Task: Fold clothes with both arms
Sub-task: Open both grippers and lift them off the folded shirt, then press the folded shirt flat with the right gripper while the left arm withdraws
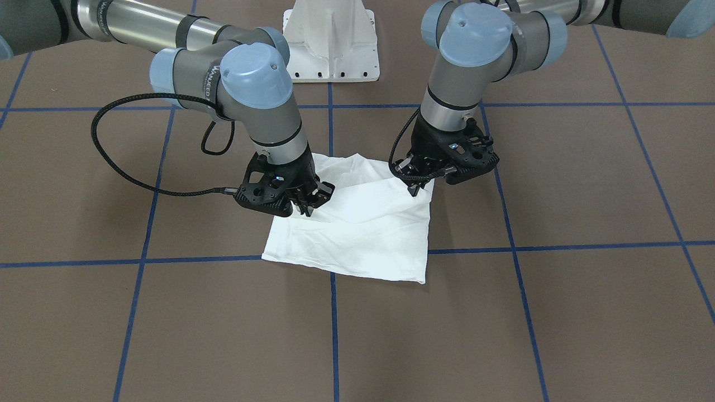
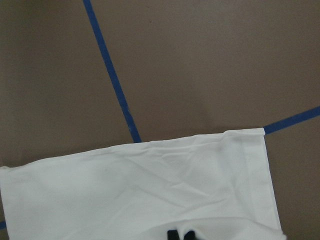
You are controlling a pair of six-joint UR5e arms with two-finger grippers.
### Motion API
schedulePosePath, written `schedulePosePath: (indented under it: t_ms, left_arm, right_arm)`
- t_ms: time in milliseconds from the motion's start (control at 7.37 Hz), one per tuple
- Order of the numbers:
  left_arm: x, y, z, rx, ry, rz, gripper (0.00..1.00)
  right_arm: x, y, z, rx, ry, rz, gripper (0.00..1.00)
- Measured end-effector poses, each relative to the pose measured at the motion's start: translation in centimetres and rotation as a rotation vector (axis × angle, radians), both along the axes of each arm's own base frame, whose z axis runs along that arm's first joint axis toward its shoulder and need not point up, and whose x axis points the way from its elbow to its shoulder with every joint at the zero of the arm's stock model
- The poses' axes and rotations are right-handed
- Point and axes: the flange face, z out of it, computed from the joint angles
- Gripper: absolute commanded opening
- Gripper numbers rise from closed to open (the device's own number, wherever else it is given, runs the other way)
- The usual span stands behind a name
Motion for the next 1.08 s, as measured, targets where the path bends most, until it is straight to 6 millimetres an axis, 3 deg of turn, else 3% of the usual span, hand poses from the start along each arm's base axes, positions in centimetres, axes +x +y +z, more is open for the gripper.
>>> schedulePosePath:
  t_ms: [407,678,814,1085]
  left_arm:
    - [-1.5,-5.2,1.3,-0.039,-0.022,-0.051,0.99]
    - [-2.7,-6.6,2.1,-0.037,-0.037,-0.053,0.99]
    - [-3.7,-7.2,2.7,-0.009,-0.054,-0.038,0.99]
    - [-6.4,-7.5,5.2,0.082,-0.105,0.028,0.99]
  right_arm:
    - [1.1,-1.2,0.1,-0.002,-0.007,0.019,1.0]
    - [1.6,-1.5,0.0,-0.009,-0.017,0.015,1.0]
    - [1.3,-1.0,-0.3,-0.004,-0.022,0.005,1.0]
    - [-1.0,1.9,-1.1,0.036,-0.021,-0.028,1.0]
